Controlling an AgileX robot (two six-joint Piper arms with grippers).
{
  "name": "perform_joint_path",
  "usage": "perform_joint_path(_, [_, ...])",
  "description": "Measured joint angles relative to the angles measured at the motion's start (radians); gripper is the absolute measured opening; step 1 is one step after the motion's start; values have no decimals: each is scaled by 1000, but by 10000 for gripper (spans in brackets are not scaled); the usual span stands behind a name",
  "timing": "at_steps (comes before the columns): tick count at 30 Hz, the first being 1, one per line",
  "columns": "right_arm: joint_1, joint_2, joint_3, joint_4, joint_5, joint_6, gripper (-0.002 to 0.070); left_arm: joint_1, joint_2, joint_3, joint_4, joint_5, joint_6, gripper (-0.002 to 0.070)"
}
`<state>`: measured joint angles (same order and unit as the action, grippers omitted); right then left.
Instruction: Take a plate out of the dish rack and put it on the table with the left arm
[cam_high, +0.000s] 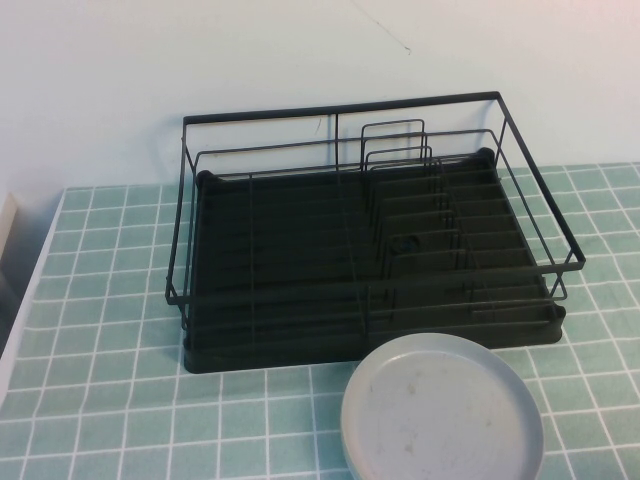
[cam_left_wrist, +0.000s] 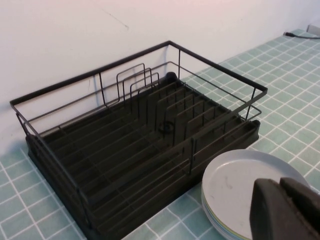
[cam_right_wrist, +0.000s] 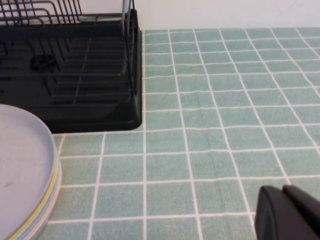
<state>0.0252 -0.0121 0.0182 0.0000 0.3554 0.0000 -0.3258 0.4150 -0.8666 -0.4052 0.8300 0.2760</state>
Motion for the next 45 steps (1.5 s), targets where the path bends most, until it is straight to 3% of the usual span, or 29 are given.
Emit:
perform_joint_path(18, [0, 0, 0, 0, 0, 0, -1, 15, -32, 65, -27, -15, 2, -1])
perform_joint_path(21, [0, 0, 0, 0, 0, 0, -1, 49, -72, 141, -16, -17, 15, -1])
perform_joint_path(25, [0, 0, 0, 0, 0, 0, -1, 121, -167, 281, 132, -86, 1, -2])
perform_joint_path(31, [0, 0, 0, 0, 0, 0, -1, 272, -394, 609, 371, -450, -114, -2])
perform_joint_path(37, [0, 0, 0, 0, 0, 0, -1, 345, -424, 827, 308, -533, -137, -2])
perform_joint_path(45, [0, 0, 0, 0, 0, 0, -1, 347, -426, 882, 286, -502, -185, -2])
